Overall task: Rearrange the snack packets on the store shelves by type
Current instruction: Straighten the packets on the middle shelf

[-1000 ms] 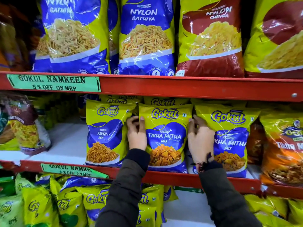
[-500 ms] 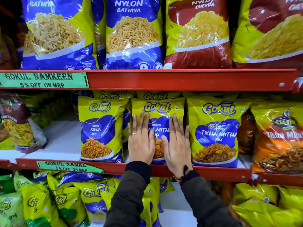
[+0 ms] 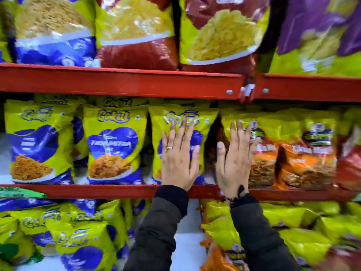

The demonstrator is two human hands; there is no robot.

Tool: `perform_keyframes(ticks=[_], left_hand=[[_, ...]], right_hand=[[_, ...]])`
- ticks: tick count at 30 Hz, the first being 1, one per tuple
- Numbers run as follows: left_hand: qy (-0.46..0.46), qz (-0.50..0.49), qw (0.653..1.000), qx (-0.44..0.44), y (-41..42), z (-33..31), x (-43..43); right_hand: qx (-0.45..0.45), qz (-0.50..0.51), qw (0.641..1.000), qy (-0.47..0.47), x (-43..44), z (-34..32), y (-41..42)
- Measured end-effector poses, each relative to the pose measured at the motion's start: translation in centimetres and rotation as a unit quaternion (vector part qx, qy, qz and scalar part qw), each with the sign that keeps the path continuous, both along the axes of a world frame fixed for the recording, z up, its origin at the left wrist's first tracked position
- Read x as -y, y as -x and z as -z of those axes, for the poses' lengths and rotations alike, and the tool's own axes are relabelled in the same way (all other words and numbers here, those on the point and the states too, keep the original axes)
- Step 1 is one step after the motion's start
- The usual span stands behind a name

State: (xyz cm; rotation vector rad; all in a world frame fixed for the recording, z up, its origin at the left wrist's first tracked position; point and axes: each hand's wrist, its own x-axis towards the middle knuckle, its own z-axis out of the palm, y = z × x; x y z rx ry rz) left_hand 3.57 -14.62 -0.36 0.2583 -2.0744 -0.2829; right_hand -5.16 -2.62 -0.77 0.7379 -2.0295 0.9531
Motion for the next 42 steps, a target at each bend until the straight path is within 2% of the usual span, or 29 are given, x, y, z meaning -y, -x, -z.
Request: perform_keyframes(ticks=[4, 6, 8, 10, 12, 13, 15, 19, 20, 23, 28, 34, 38, 40, 42], left_hand=[[0.008, 0.071, 0.997, -0.006, 4.0, -0.3, -6.2], [-0.03, 0.115, 0.993, -0.027, 5.6, -0.1, -8.8], [-0.106, 0.152, 0.981, -0.052, 6.4, 0.4, -9.7], [-0.222, 0.144, 0.962, -0.073, 6.7, 0.7, -9.5], [-0.355, 0.13, 0.923, -0.068, 7.5, 0.6, -8.3], [-0.405, 0.122, 0.903, -0.075, 9.9, -0.9, -12.2], [-0.518, 0.11, 0.846, -0.062, 11.2, -1.8, -11.9], [-0.61, 0.127, 0.779, -0.068, 11.5, -0.6, -10.2], [-0.615, 0.137, 0.772, -0.079, 11.4, -0.6, -10.3], [-0.609, 0.148, 0.774, -0.087, 11.5, -1.1, -10.3], [-0.575, 0.128, 0.802, -0.104, 11.2, -1.7, -8.6], [-0.583, 0.06, 0.805, -0.095, 12.5, -2.0, -8.5], [-0.559, 0.062, 0.819, -0.114, 12.2, -1.6, -8.8], [-0.522, 0.056, 0.841, -0.13, 11.8, -0.8, -9.6], [-0.469, 0.047, 0.867, -0.158, 11.2, 0.4, -10.8]], right_hand=[[0.029, 0.019, 0.999, 0.008, -6.0, 0.1, 3.4], [0.058, 0.006, 0.998, 0.023, -8.1, 0.1, 5.0], [0.119, -0.054, 0.989, 0.064, -9.2, 0.5, 5.7], [0.194, -0.102, 0.972, 0.086, -9.1, 0.7, 5.9], [0.237, -0.116, 0.957, 0.123, -8.6, 0.3, 6.7], [0.235, -0.128, 0.948, 0.171, -12.3, -0.8, 9.8], [0.249, -0.122, 0.934, 0.224, -12.7, -1.5, 11.5], [0.302, -0.111, 0.92, 0.225, -12.5, -1.2, 11.7], [0.317, -0.117, 0.914, 0.223, -12.6, -1.3, 12.0], [0.348, -0.152, 0.889, 0.254, -13.0, -2.6, 13.1], [0.387, -0.234, 0.851, 0.268, -14.8, -3.2, 14.7], [0.365, -0.19, 0.871, 0.267, -13.1, -3.1, 15.0], [0.278, -0.123, 0.926, 0.223, -13.3, -2.4, 14.8], [0.176, -0.098, 0.952, 0.229, -13.7, -1.7, 13.8], [0.051, -0.118, 0.971, 0.203, -13.6, -0.4, 12.5]])
